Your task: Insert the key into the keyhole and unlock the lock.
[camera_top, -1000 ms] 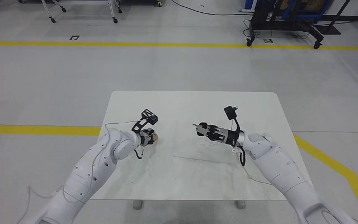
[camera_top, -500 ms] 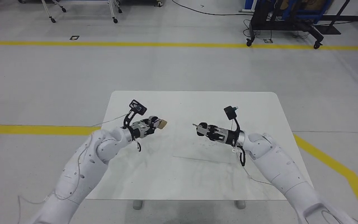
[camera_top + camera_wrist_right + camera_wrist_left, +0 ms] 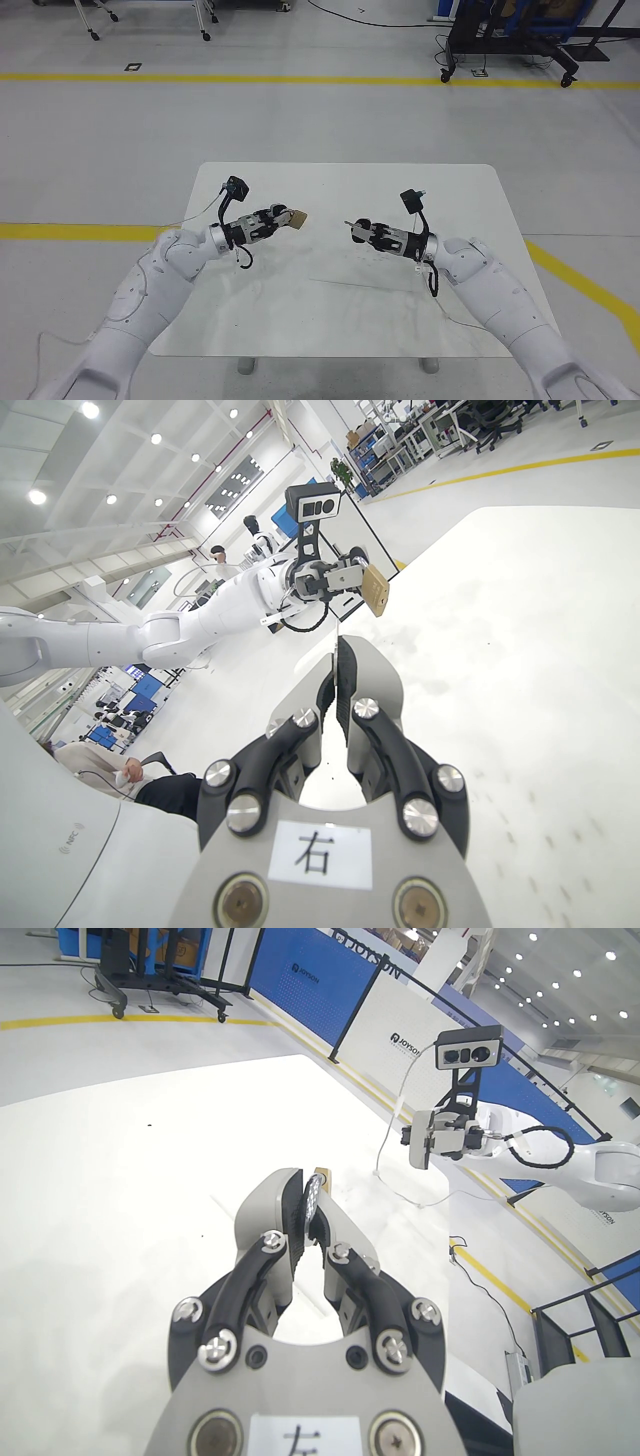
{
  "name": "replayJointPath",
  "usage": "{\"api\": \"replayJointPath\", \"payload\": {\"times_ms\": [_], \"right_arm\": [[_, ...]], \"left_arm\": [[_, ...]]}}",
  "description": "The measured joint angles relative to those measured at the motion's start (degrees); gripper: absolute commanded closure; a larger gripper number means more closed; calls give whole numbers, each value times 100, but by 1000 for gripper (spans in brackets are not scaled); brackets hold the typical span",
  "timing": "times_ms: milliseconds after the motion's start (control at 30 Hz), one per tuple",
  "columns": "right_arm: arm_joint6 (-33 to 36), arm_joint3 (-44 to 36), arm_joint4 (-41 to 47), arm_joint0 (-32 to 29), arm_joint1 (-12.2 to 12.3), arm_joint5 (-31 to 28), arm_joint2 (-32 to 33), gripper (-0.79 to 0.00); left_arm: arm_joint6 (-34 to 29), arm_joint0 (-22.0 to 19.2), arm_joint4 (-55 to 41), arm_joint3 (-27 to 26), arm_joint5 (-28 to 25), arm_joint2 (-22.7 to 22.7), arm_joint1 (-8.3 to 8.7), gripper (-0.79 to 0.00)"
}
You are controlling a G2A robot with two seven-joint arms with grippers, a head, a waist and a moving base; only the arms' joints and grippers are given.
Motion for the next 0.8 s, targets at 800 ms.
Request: {"api": "replayJointPath", "payload": {"times_ms": [800], "right_arm": [[-1265,-192,350,-67,-198,442,124,0]], "left_arm": [[-5197,-1089,-8431,2728,1874,1167,-1260,0]]}}
